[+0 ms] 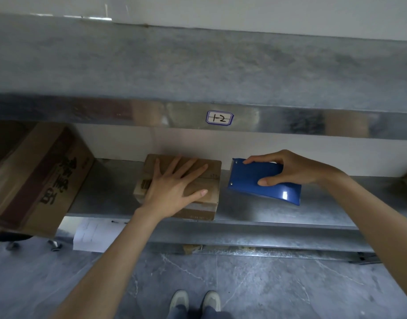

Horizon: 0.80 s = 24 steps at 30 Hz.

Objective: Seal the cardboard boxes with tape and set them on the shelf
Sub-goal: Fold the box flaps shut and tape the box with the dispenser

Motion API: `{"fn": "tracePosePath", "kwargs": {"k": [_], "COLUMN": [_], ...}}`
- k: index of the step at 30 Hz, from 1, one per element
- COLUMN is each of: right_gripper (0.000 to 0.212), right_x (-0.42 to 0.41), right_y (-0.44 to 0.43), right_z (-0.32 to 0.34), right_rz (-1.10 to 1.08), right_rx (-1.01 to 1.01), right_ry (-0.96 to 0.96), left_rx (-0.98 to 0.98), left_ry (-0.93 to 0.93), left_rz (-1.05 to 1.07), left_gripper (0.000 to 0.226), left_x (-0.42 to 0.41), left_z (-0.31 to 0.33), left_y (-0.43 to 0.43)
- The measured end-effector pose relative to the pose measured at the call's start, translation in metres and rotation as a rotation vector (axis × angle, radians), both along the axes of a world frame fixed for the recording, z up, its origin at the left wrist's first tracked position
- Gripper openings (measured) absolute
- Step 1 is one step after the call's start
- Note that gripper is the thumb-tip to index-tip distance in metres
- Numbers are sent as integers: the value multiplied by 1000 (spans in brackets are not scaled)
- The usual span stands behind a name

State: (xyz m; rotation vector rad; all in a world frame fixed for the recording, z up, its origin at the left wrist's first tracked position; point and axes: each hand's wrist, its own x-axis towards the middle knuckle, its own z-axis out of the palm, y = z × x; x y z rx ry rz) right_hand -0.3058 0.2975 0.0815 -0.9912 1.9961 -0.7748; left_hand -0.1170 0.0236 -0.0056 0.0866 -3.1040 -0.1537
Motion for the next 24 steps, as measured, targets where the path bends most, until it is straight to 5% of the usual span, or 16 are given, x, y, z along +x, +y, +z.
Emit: {"fn": "tracePosePath", "kwargs": {"k": [24], "right_gripper": [48], "right_x": [20], "right_y": [-18], "right_z": [-8], "right_rz": [22], "right_rx": [159], "right_ry": [123], "left_rx": [60], "left_ry": [31], "left_rz": [6], "left_gripper": [78], "left_x": [0], "left_z": [3], "left_y": [3]}}
